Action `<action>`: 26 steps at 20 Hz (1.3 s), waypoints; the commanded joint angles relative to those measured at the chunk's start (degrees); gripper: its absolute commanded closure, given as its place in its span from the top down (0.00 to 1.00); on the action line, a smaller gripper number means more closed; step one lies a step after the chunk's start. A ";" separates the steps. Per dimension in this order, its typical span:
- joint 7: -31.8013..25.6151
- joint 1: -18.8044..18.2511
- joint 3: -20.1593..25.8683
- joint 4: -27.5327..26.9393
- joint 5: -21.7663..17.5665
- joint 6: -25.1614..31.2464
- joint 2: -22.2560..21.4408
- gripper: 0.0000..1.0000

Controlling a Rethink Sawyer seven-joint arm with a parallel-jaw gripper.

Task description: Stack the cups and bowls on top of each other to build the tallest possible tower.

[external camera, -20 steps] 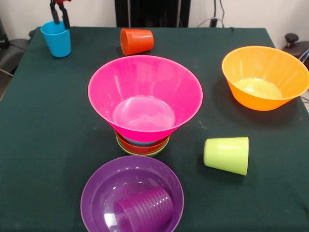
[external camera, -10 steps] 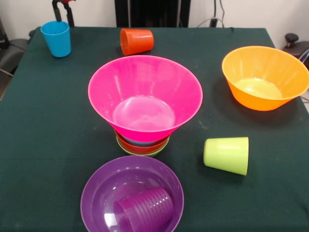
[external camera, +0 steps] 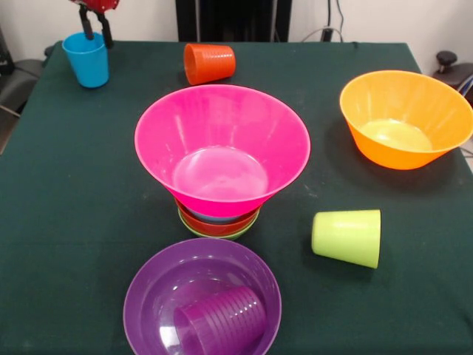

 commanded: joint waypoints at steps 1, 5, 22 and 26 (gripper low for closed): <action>-1.98 2.31 0.93 -7.24 -5.31 -0.35 7.78 1.00; -1.18 2.43 0.70 -7.62 -6.29 -2.06 9.26 1.00; -1.41 1.89 1.03 -8.84 -6.70 -0.06 9.37 1.00; -0.88 2.12 0.70 -8.80 -6.24 0.27 9.31 1.00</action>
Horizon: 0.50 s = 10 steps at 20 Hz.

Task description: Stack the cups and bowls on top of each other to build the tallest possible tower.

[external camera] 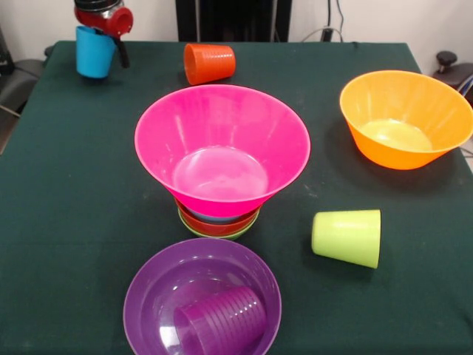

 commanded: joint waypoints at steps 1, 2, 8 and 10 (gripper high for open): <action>-0.79 2.23 1.74 -4.77 -2.52 0.52 0.69 1.00; -0.87 2.12 1.81 -4.59 -2.48 0.61 0.58 1.00; -1.19 1.78 2.36 -4.06 -1.60 2.07 -0.05 1.00; -1.61 1.61 2.74 -3.46 -1.06 3.29 -1.13 1.00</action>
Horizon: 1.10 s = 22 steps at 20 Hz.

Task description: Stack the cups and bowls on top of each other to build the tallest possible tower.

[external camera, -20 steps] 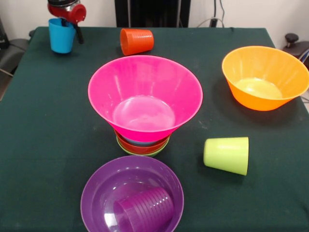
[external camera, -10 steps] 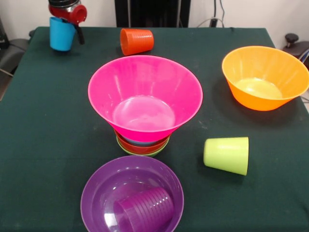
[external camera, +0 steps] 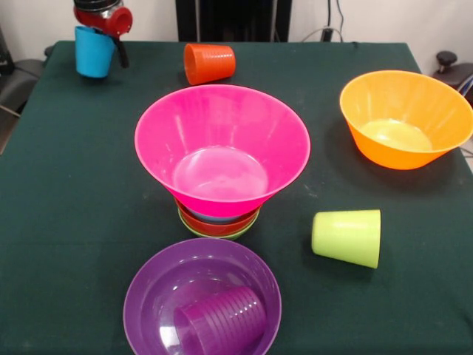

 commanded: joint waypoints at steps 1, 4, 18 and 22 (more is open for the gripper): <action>-1.88 1.47 3.13 -3.05 -0.70 4.09 -1.78 1.00; -2.63 0.82 4.07 -1.84 0.61 6.46 -3.87 1.00; -3.59 -0.68 5.83 0.12 1.52 9.79 -6.95 1.00; -2.80 -0.44 5.51 -0.08 0.66 8.64 -5.96 1.00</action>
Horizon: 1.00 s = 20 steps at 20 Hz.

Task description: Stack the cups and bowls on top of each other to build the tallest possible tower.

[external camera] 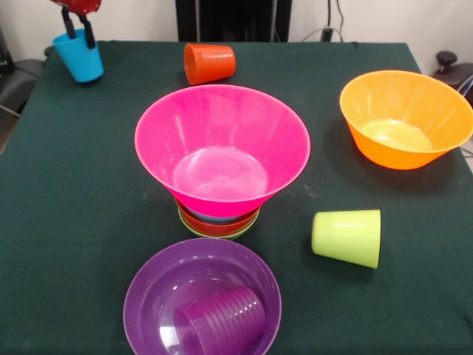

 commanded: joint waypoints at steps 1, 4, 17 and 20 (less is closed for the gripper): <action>-2.59 1.05 5.07 -0.16 0.17 3.61 1.99 1.00; -2.14 1.32 4.79 -0.47 0.16 3.34 2.51 1.00; -1.60 1.77 4.36 -0.42 -0.47 2.13 3.26 1.00; -1.64 1.86 4.34 -0.36 -0.79 1.75 3.36 1.00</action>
